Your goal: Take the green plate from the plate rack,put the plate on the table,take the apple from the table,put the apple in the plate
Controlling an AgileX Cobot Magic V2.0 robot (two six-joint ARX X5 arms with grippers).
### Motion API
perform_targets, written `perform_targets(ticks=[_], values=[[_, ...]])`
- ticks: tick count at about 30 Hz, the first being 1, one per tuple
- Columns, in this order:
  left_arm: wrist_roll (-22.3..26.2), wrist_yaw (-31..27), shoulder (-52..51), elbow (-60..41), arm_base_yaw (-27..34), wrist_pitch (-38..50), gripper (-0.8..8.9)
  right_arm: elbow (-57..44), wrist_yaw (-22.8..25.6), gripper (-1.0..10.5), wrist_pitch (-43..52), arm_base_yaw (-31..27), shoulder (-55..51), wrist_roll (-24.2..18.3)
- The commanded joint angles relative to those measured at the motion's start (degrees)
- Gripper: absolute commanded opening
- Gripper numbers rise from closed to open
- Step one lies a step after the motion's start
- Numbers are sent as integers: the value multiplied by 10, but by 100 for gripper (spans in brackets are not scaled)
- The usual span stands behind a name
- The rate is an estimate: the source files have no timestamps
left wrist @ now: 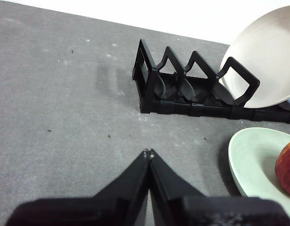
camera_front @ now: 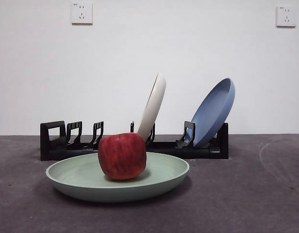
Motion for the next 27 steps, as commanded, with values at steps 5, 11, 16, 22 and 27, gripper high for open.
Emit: perform_targets(ticks=[5,11,16,22,27], values=[[9,-2,0,-4,2,6,-4,-224,-18,0,141,-85,-96,-12],[9,-2,1,-4,2,6,-4,-384,-20,0,237,-139,-215,-9],[9,-2,1,-4,2,6,-4,-447,-22,0,237,-162,-290,-12],[9,-2,1,-4,2,6,-4,-490,-23,0,231,-166,-342,-7],[9,-2,1,-4,2,6,-4,-505,-23,0,177,-166,-375,-1]])
